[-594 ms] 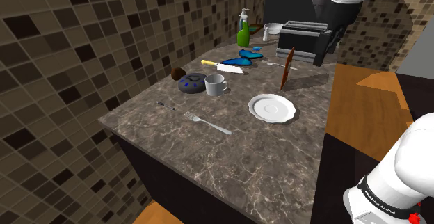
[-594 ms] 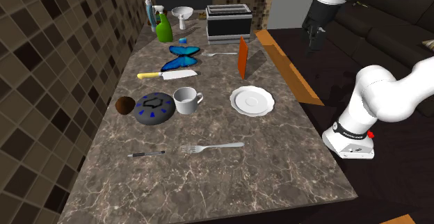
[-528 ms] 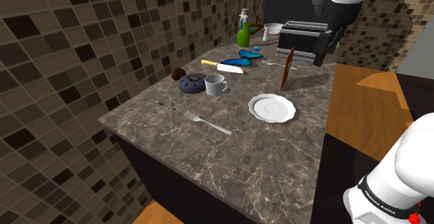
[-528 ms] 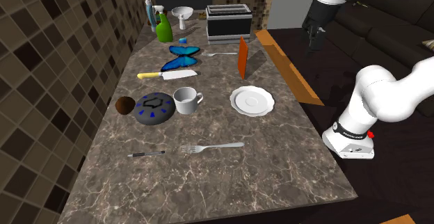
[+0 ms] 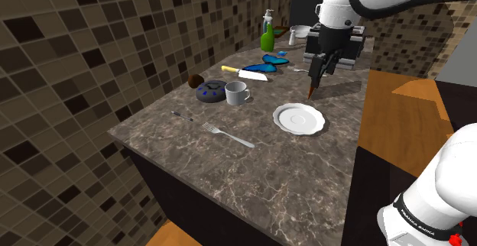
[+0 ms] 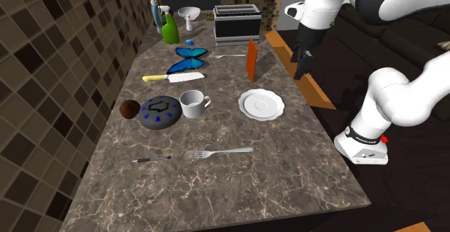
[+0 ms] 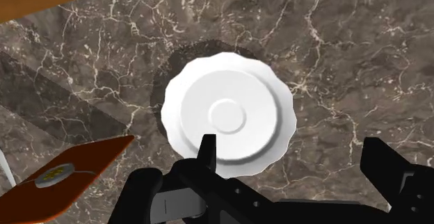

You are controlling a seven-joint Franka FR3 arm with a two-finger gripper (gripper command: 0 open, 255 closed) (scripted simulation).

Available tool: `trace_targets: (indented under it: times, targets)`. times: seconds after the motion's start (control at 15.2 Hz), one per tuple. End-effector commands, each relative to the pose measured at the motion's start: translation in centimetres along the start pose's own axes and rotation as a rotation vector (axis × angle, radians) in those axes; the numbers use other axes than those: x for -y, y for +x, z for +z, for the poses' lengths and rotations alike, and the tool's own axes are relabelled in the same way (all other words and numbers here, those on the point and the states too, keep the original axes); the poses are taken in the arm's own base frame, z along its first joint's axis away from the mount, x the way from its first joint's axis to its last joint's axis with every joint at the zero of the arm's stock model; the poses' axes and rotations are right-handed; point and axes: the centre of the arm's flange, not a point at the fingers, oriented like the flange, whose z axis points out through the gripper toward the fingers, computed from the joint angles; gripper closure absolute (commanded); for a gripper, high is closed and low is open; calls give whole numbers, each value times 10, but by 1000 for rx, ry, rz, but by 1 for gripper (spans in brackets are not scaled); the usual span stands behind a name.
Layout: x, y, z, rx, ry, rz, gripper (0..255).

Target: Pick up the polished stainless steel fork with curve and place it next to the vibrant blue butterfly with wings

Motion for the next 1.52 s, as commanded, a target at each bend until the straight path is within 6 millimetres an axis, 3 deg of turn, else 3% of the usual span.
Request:
trace_targets:
  times: [0.0, 1.45]
  targets:
    - [13, 17, 12, -4, 6, 0, 0]
    - [170, 206, 154, -20, 69, -8, 0]
